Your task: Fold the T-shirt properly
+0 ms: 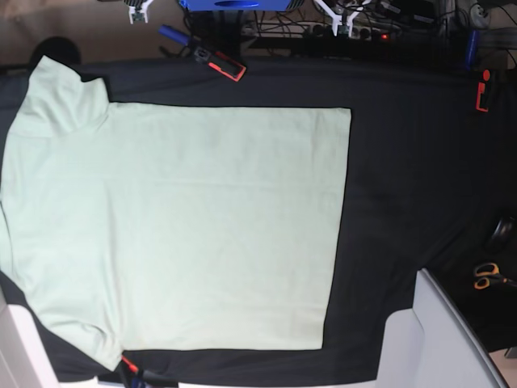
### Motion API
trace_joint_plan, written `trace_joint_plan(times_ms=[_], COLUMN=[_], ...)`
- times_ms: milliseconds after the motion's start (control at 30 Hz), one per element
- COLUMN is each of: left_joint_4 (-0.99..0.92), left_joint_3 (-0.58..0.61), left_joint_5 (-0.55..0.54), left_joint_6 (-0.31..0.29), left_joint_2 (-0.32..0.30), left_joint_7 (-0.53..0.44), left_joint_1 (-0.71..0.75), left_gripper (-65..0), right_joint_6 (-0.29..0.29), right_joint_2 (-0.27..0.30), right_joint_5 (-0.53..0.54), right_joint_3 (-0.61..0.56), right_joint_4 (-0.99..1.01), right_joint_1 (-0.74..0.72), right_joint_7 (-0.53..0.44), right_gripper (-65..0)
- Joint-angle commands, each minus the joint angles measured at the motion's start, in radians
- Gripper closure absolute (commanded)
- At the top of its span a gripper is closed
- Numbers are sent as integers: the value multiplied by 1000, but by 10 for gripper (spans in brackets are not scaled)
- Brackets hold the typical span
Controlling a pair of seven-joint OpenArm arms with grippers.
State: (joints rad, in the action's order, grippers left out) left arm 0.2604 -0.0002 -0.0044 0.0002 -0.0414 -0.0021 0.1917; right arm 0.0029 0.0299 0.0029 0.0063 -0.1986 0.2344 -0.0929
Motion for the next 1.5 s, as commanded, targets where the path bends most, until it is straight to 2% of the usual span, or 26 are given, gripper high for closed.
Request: trace_joint_plan(times_ms=[0, 33, 100, 233, 300, 400, 500, 633, 800, 967, 1033, 1233, 1300, 1400, 1467], left_joint_4=[20, 37, 70, 162, 238, 379, 514, 692, 931, 1135, 1209, 1382, 1425, 1451, 1450], left_joint_3=[-1, -1, -1, -1, -1, -2, -2, -2, -2, -7, -45, -131, -146, -148, -148], left_joint_5=[-3, -3, -3, -3, -3, -3, -4, -4, -4, -4, -4, -4, -4, -4, -4], left_joint_6=[5, 5, 5, 5, 5, 5, 5, 7, 7, 7, 7, 7, 7, 7, 7], left_joint_2=[-2, -2, -2, -5, -21, -33, -44, -45, -45, -48, -53, -59, -59, -59, -53], left_joint_7=[-6, -6, -6, -6, -6, -6, -6, -5, 1, 3, 3, 3, 3, 0, 3], left_joint_1=[12, 19, 35, 85, 128, 196, 254, 317, 414, 503, 533, 558, 555, 546, 527], left_gripper=[0, 0, 0, 0, 0, 0, 0, 0, 0, 0, 0, 0, 0, 0, -2], right_joint_6=[-4, -5, -5, -4, -1, 1, 7, 92, 165, 346, 428, 601, 695, 695, 695], right_joint_2=[12, 12, 21, 44, 67, 71, 69, 69, -12, -23, -23, -25, -28, -31, -31], right_joint_5=[3, 3, 3, 3, 3, 3, 3, 3, 3, 1, 1, 3, 42, 116, 125], right_joint_3=[4, 4, 4, 87, 174, 307, 361, 381, 564, 639, 657, 783, 849, 914, 924], right_joint_4=[-17, -26, -28, -45, -137, -348, -592, -892, -1235, -1452, -1504, -1528, -1525, -1524, -1524], right_joint_1=[16, 21, 29, 66, 121, 222, 308, 386, 408, 408, 405, 285, 227, 164, 128], right_joint_7=[-3, -1, -1, 15, 17, 34, 127, 273, 522, 715, 737, 735, 740, 741, 743], right_gripper=[0, 0, -74, -54, 0, 0, 0, 0, 0, 0, 0, 0, 0, -3, -3])
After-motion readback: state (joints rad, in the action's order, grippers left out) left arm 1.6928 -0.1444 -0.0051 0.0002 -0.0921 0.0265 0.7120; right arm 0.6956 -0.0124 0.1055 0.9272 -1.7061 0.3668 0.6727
